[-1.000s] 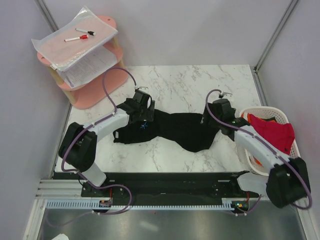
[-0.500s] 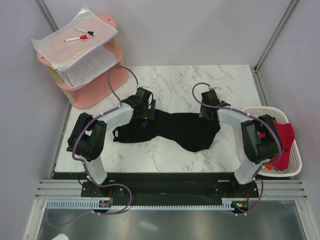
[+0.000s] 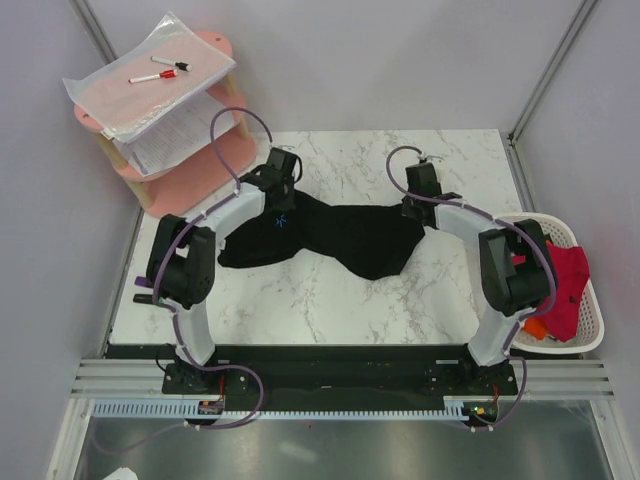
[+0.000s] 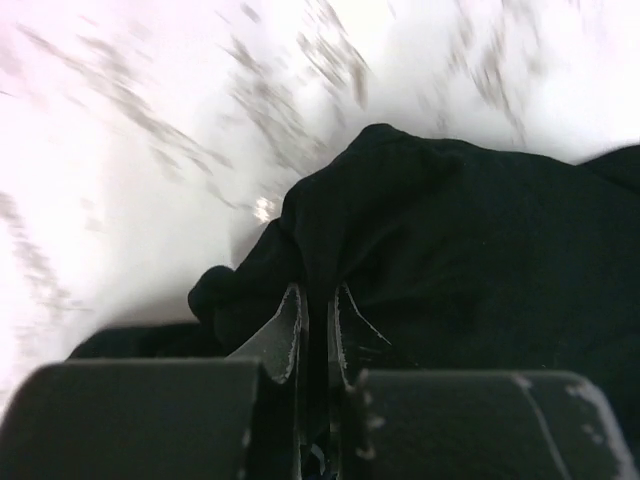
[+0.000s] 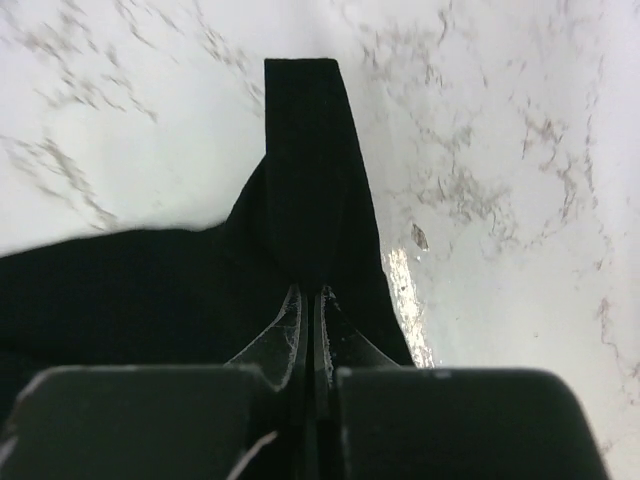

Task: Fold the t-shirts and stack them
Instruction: Flatten out the tshirt

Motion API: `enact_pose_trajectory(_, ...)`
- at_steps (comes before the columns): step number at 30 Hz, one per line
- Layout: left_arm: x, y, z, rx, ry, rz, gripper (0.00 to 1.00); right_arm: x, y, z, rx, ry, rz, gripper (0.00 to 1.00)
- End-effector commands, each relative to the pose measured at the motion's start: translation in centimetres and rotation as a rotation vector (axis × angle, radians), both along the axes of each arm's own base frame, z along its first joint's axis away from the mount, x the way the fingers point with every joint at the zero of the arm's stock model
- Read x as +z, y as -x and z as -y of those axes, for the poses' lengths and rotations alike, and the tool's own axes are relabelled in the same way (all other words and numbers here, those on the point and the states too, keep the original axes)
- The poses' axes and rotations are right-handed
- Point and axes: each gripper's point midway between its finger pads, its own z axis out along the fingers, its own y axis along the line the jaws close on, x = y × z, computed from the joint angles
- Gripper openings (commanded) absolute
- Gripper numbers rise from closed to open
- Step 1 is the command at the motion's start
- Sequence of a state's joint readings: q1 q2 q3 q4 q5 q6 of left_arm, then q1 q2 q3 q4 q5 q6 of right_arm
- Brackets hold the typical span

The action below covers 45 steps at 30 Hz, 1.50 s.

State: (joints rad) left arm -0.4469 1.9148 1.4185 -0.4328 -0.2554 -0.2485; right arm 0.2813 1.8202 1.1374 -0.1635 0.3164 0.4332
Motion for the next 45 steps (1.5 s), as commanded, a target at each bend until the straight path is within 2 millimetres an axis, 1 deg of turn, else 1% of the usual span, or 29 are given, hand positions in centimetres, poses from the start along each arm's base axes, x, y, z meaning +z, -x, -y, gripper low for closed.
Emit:
enact_pose_trajectory(1, 11.2, -2.3, -2.7, 0.070, 0.019, 0.251, 0.02, 10.4, -2.7, -0.1, -0.034, -0.089, 0.286, 0.00)
enact_pose_trajectory(2, 11.9, -2.0, -2.7, 0.069, 0.031, 0.264, 0.02, 10.5, -2.0, 0.2, -0.044, -0.088, 0.293, 0.00)
enact_pose_trajectory(3, 12.2, -1.4, -2.6, 0.065, 0.049, 0.265, 0.02, 12.7, -1.5, 0.4, -0.048, -0.106, 0.349, 0.00)
enact_pose_trajectory(4, 13.5, -0.7, -2.7, 0.066, 0.066, 0.291, 0.02, 12.0, -0.4, 0.9, -0.064, -0.104, 0.340, 0.00)
enact_pose_trajectory(5, 13.0, 0.1, -2.9, 0.068, 0.064, 0.278, 0.02, 13.9, 0.6, 1.2, -0.066, -0.123, 0.391, 0.00)
enact_pose_trajectory(7, 13.5, 1.5, -2.7, 0.059, 0.076, 0.287, 0.02, 12.8, 2.7, 2.0, -0.090, -0.121, 0.385, 0.00)
enact_pose_trajectory(8, 11.9, 2.6, -2.7, 0.059, 0.084, 0.251, 0.02, 14.0, 3.8, 2.3, -0.090, -0.137, 0.421, 0.00)
enact_pose_trajectory(9, 11.2, 3.3, -2.6, 0.055, 0.093, 0.232, 0.02, 13.6, 4.6, 2.4, -0.087, -0.138, 0.409, 0.00)
enact_pose_trajectory(12, 7.7, 6.0, -2.8, 0.059, 0.107, 0.147, 0.02, 10.5, 7.7, 3.0, -0.083, -0.120, 0.299, 0.01)
enact_pose_trajectory(13, 5.6, 7.2, -3.2, 0.062, 0.097, 0.097, 0.02, 8.9, 8.6, 3.0, -0.079, -0.112, 0.247, 0.02)
enact_pose_trajectory(15, 3.6, 8.9, -2.3, 0.034, 0.127, 0.030, 0.02, 6.9, 10.0, 3.2, -0.078, -0.099, 0.166, 0.04)
enact_pose_trajectory(16, 1.9, 10.1, -2.2, 0.020, 0.120, -0.012, 0.02, 5.7, 10.6, 3.3, -0.078, -0.092, 0.133, 0.15)
enact_pose_trajectory(18, 0.8, 11.7, -1.2, -0.003, 0.111, -0.041, 0.02, 4.9, 10.9, 3.2, -0.078, -0.097, 0.111, 0.21)
enact_pose_trajectory(19, -0.2, 12.8, -1.1, -0.007, 0.104, -0.066, 0.02, 4.4, 11.0, 3.1, -0.075, -0.095, 0.095, 0.32)
enact_pose_trajectory(21, -0.6, 14.5, 0.4, -0.038, 0.128, -0.087, 0.02, 4.2, 10.8, 2.8, -0.060, -0.097, 0.080, 0.39)
enact_pose_trajectory(24, -1.7, 18.0, 1.4, -0.061, 0.151, -0.145, 0.02, 4.9, 10.0, 2.9, -0.058, -0.082, 0.090, 0.58)
enact_pose_trajectory(25, -2.6, 19.2, 1.3, -0.063, 0.147, -0.175, 0.02, 5.6, 9.6, 3.0, -0.059, -0.075, 0.107, 0.70)
enact_pose_trajectory(28, -3.2, 22.1, 1.5, -0.065, 0.169, -0.217, 0.02, 6.7, 8.7, 3.1, -0.059, -0.058, 0.137, 0.91)
enact_pose_trajectory(31, -3.2, 23.9, 1.1, -0.064, 0.174, -0.220, 0.02, 6.9, 7.5, 3.1, -0.064, -0.043, 0.147, 0.93)
enact_pose_trajectory(32, -2.9, 23.8, 0.9, -0.061, 0.169, -0.196, 0.04, 6.8, 7.2, 3.0, -0.061, -0.037, 0.147, 0.93)
enact_pose_trajectory(33, -2.2, 24.0, 1.1, -0.077, 0.174, -0.168, 0.13, 6.7, 7.0, 3.1, -0.064, -0.033, 0.144, 0.93)
enact_pose_trajectory(34, -1.4, 23.7, 1.2, -0.082, 0.182, -0.133, 0.42, 6.2, 6.7, 3.1, -0.065, -0.026, 0.132, 0.93)
enact_pose_trajectory(35, 0.7, 23.0, 1.0, -0.082, 0.197, -0.043, 0.61, 6.0, 6.5, 3.1, -0.066, -0.018, 0.130, 0.93)
enact_pose_trajectory(36, 1.9, 22.6, 1.0, -0.084, 0.204, 0.003, 0.99, 6.0, 6.3, 3.3, -0.073, -0.010, 0.131, 0.94)
enact_pose_trajectory(40, 8.7, 18.9, 0.6, -0.055, 0.210, 0.253, 1.00, 4.3, 5.6, 4.5, -0.123, 0.055, 0.106, 0.92)
enact_pose_trajectory(41, 9.6, 17.8, 0.0, -0.043, 0.151, 0.300, 1.00, 4.1, 5.4, 4.8, -0.137, 0.070, 0.103, 0.92)
enact_pose_trajectory(42, 8.9, 16.8, 0.1, -0.040, 0.090, 0.286, 1.00, 4.1, 5.0, 4.9, -0.143, 0.074, 0.105, 0.92)
enact_pose_trajectory(43, 10.6, 15.4, 0.6, -0.051, 0.065, 0.317, 1.00, 3.2, 4.9, 5.0, -0.147, 0.085, 0.081, 0.91)
enact_pose_trajectory(45, 10.6, 12.9, 1.8, -0.048, -0.004, 0.304, 1.00, 2.6, 4.3, 4.9, -0.146, 0.098, 0.063, 0.91)
